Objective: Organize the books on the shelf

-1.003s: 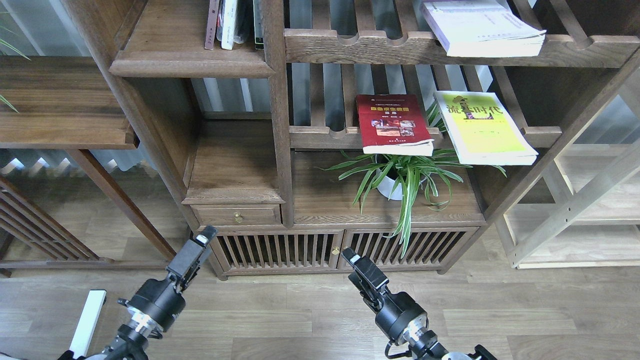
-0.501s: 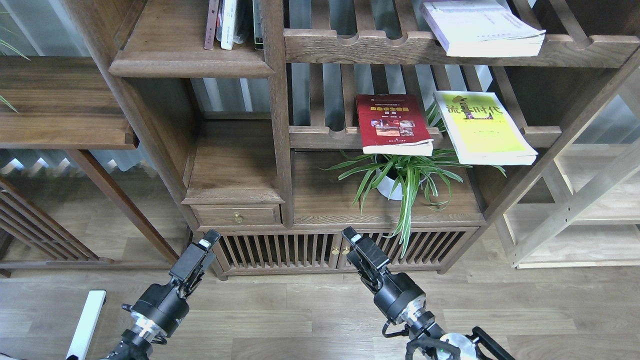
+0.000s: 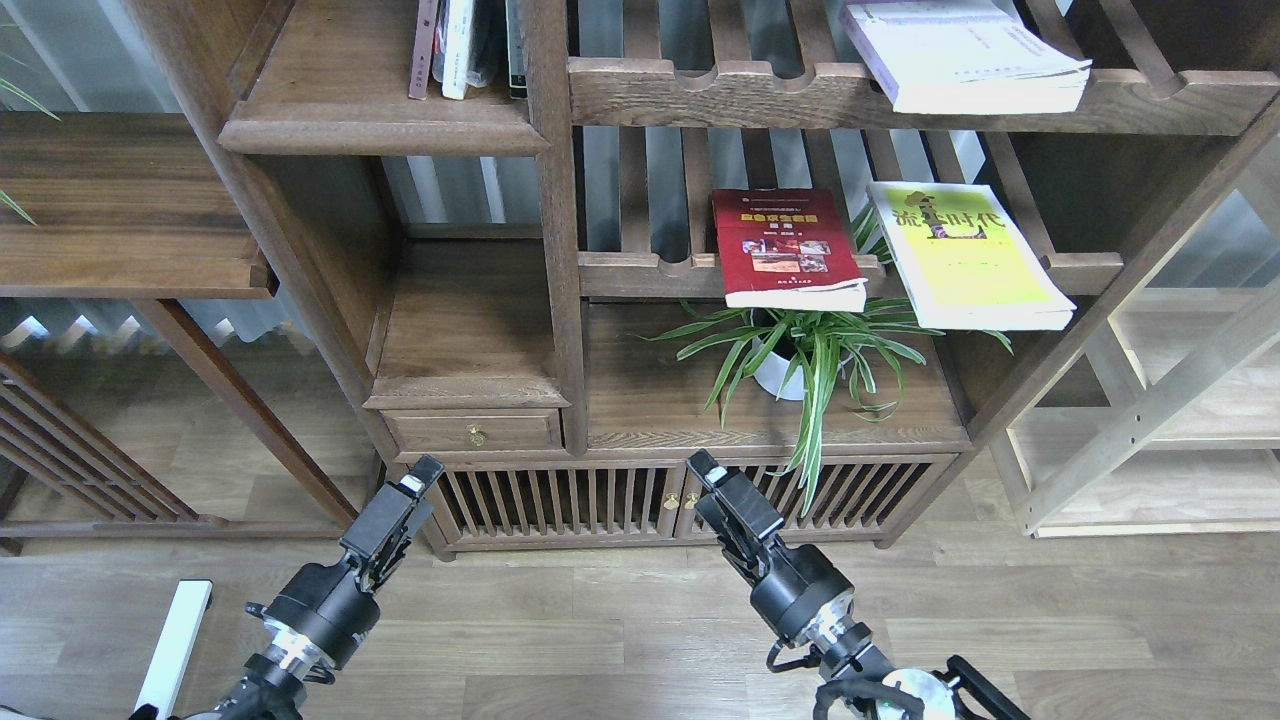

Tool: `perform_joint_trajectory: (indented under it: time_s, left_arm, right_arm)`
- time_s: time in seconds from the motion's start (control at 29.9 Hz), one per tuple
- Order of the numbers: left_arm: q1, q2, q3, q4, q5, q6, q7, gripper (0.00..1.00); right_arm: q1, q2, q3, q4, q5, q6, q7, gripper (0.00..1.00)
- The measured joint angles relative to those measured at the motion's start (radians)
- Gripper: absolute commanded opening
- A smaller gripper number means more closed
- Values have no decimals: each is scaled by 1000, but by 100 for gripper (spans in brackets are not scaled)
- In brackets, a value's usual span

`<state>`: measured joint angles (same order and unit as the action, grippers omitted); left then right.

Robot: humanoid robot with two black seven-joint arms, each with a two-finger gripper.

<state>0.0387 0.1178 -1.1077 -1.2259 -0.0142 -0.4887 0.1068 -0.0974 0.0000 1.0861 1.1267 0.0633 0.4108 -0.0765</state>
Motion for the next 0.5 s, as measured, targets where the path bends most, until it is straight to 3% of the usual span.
perform_joint_trajectory:
  time_s: [0.5]
  left_arm:
    - [10,1,-10,0,0,0,9,100]
  right_arm:
    - [-10,0,1,-7,0,16,-3,100]
